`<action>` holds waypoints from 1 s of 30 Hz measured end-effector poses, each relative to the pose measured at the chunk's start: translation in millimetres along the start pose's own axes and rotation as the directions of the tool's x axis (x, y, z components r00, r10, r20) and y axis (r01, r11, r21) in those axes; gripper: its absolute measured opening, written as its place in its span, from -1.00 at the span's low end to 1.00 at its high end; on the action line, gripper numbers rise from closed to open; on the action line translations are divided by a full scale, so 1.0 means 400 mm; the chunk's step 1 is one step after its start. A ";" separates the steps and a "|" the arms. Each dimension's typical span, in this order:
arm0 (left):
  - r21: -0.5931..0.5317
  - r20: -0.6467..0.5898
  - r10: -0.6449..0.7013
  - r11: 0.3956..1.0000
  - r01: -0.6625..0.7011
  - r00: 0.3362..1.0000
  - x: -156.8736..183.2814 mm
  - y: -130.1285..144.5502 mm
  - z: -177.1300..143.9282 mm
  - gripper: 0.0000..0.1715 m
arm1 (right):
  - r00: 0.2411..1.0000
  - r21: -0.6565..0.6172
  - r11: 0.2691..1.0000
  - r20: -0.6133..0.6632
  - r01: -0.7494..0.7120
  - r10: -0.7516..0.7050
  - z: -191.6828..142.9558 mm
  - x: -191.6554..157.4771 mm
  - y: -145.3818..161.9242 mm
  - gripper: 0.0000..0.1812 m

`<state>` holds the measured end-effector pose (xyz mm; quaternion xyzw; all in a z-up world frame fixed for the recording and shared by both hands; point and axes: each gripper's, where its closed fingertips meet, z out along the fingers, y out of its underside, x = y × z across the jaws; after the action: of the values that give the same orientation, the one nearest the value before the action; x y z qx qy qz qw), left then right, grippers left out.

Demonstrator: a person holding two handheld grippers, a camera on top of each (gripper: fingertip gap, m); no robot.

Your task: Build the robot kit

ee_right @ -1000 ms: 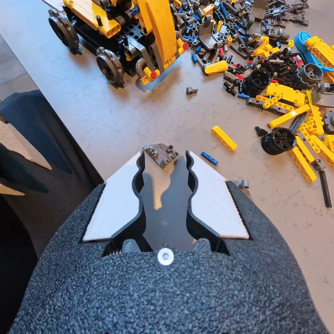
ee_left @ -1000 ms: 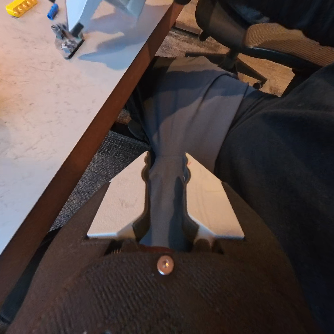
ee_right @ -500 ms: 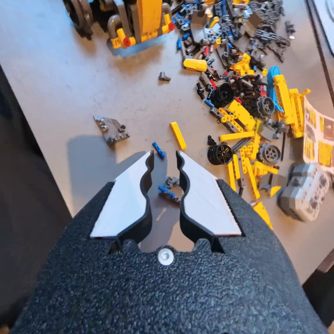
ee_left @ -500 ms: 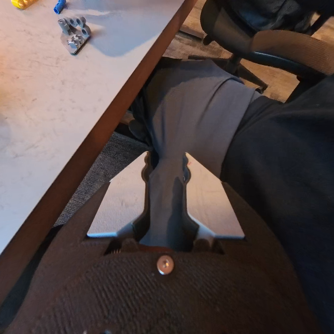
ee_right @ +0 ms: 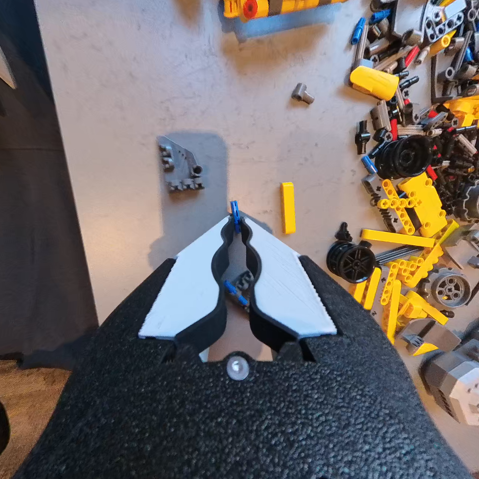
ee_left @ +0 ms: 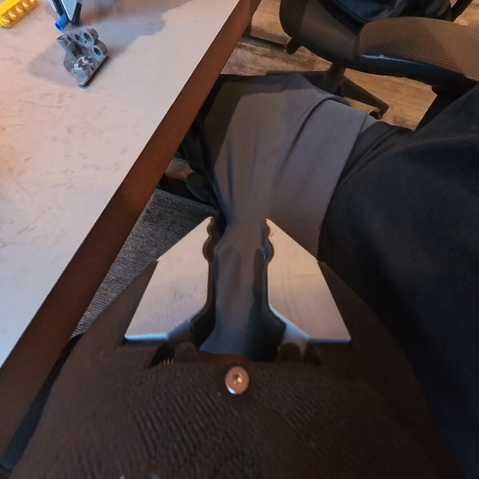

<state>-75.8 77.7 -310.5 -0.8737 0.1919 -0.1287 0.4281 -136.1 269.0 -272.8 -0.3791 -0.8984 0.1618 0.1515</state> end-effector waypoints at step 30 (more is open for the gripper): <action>0.026 0.043 0.386 0.921 -0.388 0.921 -0.125 -0.289 0.105 -0.97 | 0.997 0.292 0.953 0.032 -0.077 0.071 -0.082 -0.221 -0.068 -0.95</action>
<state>-77.8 194.1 -246.6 -0.8135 0.3505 -0.0288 0.4632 -81.4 192.4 -245.4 -0.3842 -0.8512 0.3027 0.1905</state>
